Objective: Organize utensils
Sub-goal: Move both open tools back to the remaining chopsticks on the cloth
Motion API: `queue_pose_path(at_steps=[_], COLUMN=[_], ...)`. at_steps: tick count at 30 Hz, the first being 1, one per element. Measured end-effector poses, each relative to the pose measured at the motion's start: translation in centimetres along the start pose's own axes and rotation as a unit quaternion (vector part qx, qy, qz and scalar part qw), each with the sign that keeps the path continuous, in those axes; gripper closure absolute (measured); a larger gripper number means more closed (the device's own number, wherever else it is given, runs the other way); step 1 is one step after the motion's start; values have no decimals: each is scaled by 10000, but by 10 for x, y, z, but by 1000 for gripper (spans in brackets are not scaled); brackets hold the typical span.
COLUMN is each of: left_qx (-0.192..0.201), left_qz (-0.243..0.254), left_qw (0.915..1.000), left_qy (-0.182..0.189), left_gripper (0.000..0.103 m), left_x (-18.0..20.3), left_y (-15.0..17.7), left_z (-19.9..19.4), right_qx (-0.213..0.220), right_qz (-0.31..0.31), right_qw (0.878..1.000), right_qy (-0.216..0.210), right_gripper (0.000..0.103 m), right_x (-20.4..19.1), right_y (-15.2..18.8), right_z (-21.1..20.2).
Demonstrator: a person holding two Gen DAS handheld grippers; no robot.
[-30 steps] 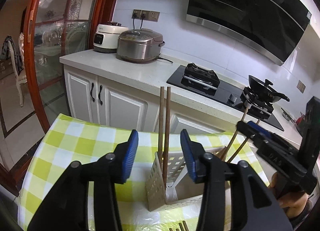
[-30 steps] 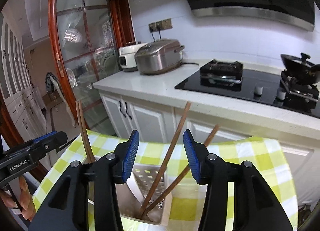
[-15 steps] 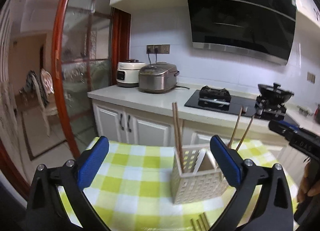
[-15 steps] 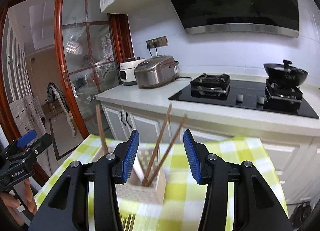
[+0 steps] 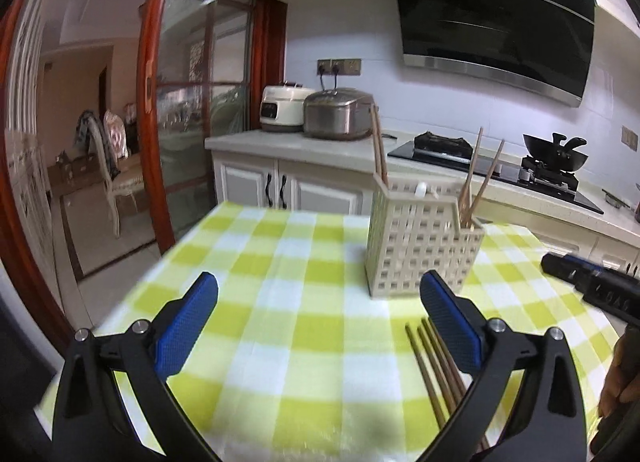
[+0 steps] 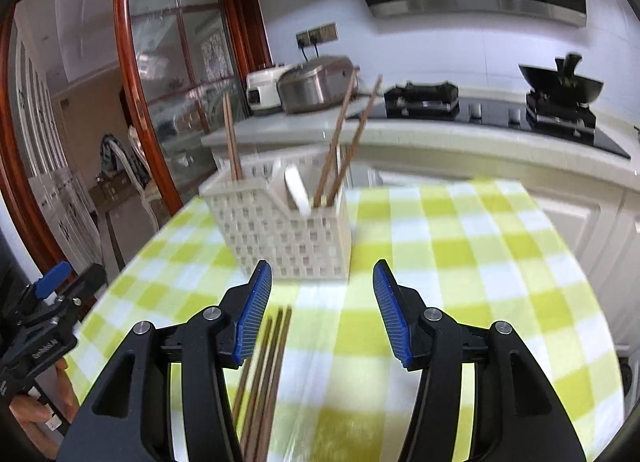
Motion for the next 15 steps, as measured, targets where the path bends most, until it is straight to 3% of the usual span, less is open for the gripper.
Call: queue_pose_path(at_steps=[6,11,15], left_qx=[-312,-335,-309], left_qz=[-44,-33,108], left_qw=[9995,9994,9995], left_qy=[4,-27,-27], left_gripper=[5,5,5], left_x=[-2,-1,2], left_y=[41,52,55], left_z=[2,4,4], right_qx=[-661,-1033,-1293], right_qz=[-112,-301,-399], right_qw=[9977,9942,9908], right_qy=[64,38,-42], right_gripper=[53,76,83], right_x=[-8,-22,-33], right_y=[55,76,87], right_z=[28,48,63])
Point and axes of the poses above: each gripper's, at about its wrist camera, not at the fingertips, and z roughly the way its jaws point, x to its right, y to its underside, the point moved 9 cm from there along z, roughly the way its jaws point, and after that the axes turned 5 degrees about z, right-handed, at the moved point
